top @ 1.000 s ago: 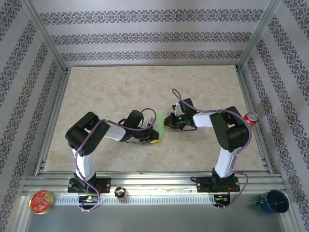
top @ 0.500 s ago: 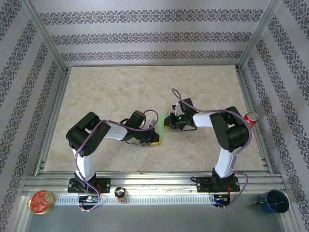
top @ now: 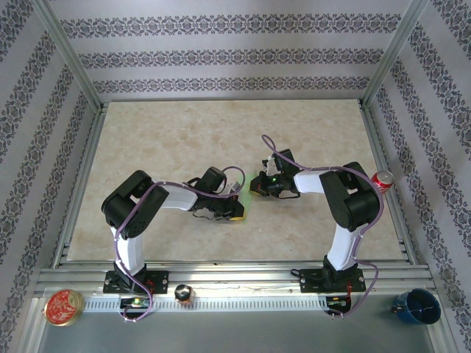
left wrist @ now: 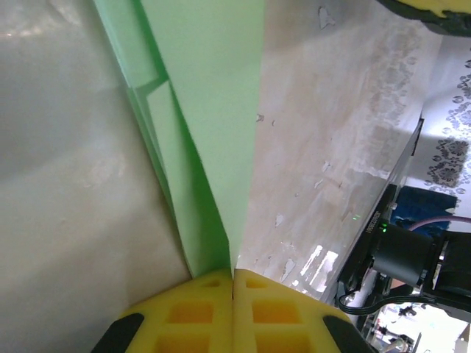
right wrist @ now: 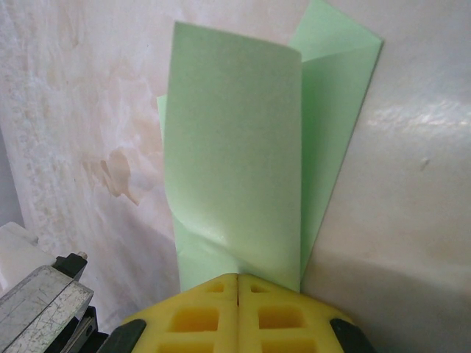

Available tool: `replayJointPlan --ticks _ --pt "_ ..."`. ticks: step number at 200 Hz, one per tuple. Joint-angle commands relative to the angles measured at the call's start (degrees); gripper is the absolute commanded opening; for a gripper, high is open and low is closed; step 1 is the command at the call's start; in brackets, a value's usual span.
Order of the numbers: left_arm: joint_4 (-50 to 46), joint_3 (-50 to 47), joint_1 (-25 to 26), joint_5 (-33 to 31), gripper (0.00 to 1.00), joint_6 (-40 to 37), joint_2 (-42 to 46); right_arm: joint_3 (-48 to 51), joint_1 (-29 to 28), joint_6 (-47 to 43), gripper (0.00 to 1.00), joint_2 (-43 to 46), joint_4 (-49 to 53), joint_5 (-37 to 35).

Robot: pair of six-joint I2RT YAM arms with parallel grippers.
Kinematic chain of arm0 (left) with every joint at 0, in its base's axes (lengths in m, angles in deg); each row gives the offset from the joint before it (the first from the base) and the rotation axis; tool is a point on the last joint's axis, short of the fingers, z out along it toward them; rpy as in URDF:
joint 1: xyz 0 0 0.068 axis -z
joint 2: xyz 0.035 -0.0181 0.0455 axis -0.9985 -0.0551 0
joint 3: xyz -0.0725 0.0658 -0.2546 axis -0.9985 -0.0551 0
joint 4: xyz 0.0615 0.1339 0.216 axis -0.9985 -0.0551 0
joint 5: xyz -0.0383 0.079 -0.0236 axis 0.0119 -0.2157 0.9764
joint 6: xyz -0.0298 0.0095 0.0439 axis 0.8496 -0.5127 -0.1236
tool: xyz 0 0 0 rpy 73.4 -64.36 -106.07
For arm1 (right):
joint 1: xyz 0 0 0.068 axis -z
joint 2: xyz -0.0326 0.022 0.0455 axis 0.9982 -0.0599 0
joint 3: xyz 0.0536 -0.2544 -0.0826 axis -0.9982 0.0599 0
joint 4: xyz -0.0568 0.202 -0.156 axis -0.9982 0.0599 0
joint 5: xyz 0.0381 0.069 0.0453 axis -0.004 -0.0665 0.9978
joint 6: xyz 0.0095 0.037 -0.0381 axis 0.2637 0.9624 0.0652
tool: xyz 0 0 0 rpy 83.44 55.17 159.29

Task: Fold a paper plane with a square sheet of paper (pick it up from the middle)
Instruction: Fold the wing for the fifth time at the center of the table.

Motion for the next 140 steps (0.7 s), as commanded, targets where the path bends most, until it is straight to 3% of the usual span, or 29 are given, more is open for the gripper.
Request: replayJointPlan --ticks 1,140 --pt "-7.9 0.22 1.79 0.72 0.05 -3.07 -0.97 0.94 -1.93 -1.79 0.07 -3.23 4.92 -3.61" --pt "-7.11 -0.07 2.1 1.84 0.08 -2.5 -0.66 0.3 -1.93 -2.15 0.06 -3.8 5.75 -3.75"
